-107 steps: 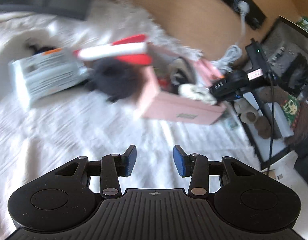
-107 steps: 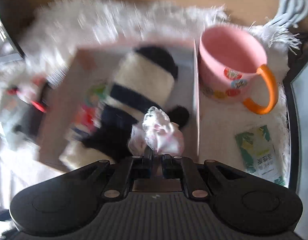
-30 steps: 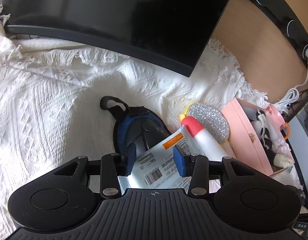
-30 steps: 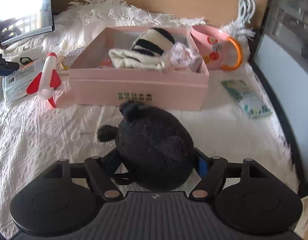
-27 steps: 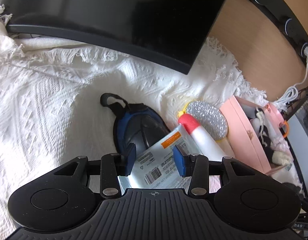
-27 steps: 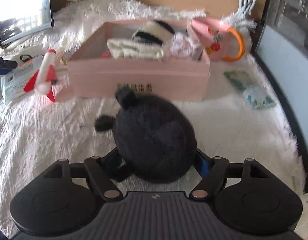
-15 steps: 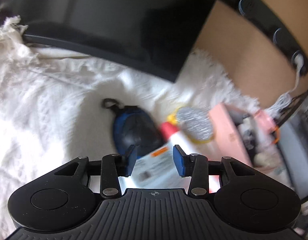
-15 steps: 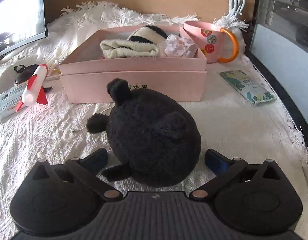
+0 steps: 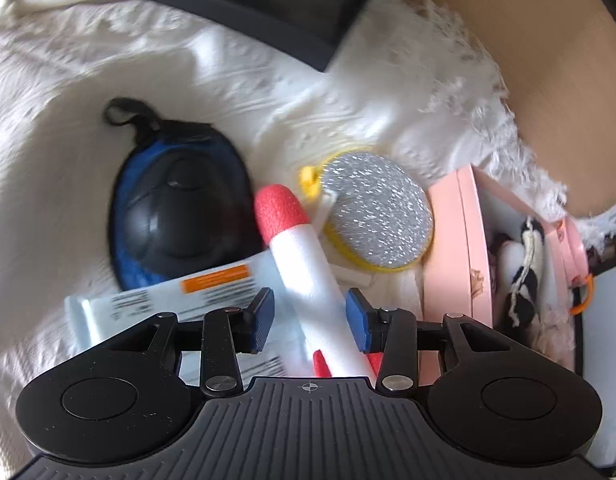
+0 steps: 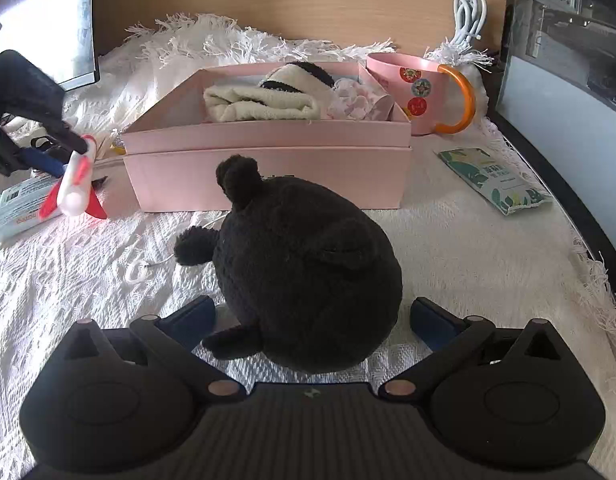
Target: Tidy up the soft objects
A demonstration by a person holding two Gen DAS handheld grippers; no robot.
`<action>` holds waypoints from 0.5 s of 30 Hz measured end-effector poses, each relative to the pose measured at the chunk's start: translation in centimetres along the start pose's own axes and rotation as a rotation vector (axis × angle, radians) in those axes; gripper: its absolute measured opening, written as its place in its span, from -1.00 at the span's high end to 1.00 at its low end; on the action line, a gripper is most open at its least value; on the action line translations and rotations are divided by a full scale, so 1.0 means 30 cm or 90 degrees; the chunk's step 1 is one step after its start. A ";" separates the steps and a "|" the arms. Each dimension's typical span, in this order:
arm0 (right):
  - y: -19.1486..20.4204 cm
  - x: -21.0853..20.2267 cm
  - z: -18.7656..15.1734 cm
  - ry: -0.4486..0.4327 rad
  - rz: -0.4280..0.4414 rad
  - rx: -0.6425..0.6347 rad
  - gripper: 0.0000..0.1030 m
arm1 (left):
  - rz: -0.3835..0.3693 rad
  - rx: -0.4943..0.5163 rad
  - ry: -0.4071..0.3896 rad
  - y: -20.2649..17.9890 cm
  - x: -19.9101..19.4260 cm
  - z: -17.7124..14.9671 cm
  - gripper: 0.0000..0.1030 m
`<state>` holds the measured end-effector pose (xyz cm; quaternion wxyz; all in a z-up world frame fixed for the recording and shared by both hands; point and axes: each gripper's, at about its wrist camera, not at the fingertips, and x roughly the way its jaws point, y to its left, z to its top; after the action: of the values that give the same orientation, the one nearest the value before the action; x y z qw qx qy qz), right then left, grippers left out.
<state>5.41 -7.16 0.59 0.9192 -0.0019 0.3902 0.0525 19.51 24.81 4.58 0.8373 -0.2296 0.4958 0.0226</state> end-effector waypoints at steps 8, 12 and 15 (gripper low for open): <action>-0.004 0.002 -0.001 0.002 0.006 -0.003 -1.00 | 0.063 0.160 -0.020 -0.141 0.053 -0.074 0.17; -0.004 -0.006 -0.007 0.006 0.007 -0.005 -1.00 | 0.038 0.210 -0.025 -0.146 0.029 -0.147 0.19; -0.009 -0.009 -0.008 0.007 0.015 -0.012 -1.00 | 0.023 0.248 -0.028 -0.147 -0.011 -0.208 0.20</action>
<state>5.07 -7.46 0.60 0.9163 -0.0062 0.3949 0.0669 15.40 18.38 3.94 0.8761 -0.0536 0.4762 -0.0537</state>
